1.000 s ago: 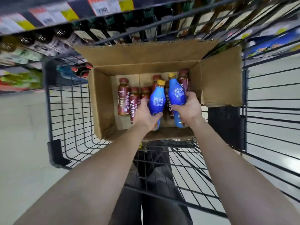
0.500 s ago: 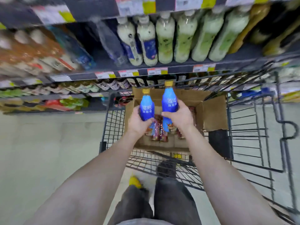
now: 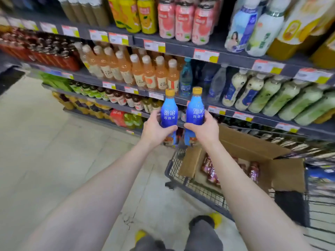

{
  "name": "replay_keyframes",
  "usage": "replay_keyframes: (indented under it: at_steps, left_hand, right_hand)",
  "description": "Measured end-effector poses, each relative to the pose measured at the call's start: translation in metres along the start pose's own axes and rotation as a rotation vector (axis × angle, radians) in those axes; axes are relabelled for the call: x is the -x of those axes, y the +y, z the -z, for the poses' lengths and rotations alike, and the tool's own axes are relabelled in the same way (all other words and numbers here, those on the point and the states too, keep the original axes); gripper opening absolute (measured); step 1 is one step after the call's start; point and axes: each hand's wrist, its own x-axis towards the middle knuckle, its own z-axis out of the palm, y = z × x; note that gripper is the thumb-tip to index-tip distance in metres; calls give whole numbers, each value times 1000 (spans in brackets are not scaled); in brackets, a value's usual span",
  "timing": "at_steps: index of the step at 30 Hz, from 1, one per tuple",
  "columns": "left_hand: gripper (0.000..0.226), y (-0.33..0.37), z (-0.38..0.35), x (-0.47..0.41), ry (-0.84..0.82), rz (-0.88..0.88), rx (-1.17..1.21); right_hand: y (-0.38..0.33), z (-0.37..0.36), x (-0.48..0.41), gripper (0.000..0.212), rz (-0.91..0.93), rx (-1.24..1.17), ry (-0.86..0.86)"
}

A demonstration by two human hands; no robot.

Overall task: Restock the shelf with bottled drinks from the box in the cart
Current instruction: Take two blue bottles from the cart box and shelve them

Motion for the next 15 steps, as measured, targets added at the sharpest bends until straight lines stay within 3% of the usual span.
replay_keyframes:
  at_steps: [6, 15]
  left_hand:
    - [81, -17, 151, 20, 105, -61, 12]
    - [78, -16, 351, 31, 337, -147, 23]
  right_hand:
    - [-100, -92, 51, 63, 120, -79, 19]
    - [-243, -197, 98, 69, 340, -90, -87]
